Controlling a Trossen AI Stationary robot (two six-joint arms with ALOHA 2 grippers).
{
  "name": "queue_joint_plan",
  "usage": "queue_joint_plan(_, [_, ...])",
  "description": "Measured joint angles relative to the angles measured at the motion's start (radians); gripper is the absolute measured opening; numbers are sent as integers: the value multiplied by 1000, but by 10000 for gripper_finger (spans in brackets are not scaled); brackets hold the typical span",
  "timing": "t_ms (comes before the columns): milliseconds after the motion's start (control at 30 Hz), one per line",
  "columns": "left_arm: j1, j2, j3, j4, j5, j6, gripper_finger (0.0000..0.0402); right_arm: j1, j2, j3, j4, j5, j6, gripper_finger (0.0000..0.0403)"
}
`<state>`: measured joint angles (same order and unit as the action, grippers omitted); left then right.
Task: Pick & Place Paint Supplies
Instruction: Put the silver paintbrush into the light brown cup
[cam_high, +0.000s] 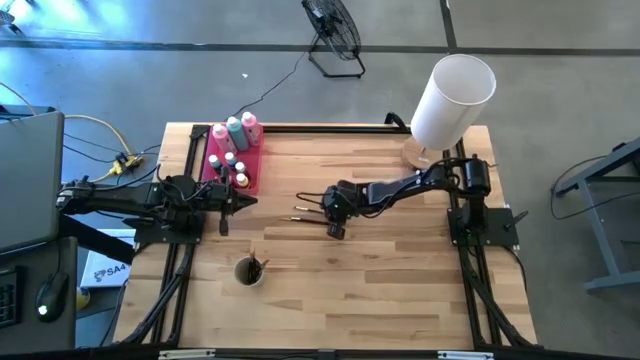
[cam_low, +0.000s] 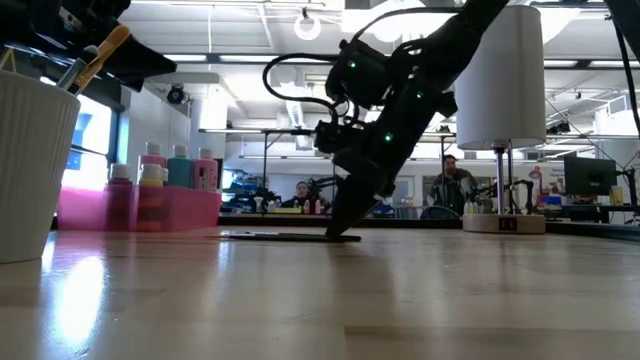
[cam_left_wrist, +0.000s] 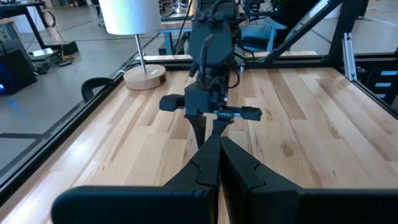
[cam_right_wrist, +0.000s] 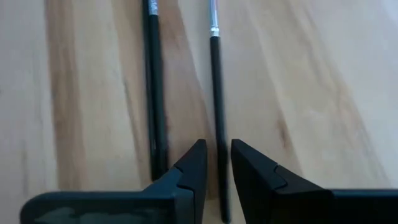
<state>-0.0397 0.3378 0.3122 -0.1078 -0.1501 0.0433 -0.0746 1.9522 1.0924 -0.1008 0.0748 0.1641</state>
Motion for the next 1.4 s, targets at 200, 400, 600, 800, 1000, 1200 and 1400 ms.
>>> queue_joint_plan(200, [0, 0, 0, 0, 0, 0, 7, -20, 0, 0, -11, 24, -8, 67])
queue_joint_plan(400, [0, 0, 0, 0, 0, 0, 7, -56, -2, 2, -55, -1, -35, 67])
queue_joint_plan(600, [0, 0, 0, 0, 0, 0, 7, -71, -2, 2, -57, -29, -95, 65])
queue_joint_plan(800, [0, 0, 0, 0, -1, 2, 7, -80, -2, 2, -52, -30, -139, 58])
queue_joint_plan(1000, [0, 0, 0, 0, -52, 4, 7, -83, -2, 1, -50, -45, -140, 59])
queue_joint_plan(1200, [0, 0, 0, 0, -69, 4, 7, -84, -2, 0, -46, -53, -136, 57])
queue_joint_plan(1400, [0, 0, 1, 0, -70, 4, 7, -84, -2, 0, -45, -54, -135, 56])
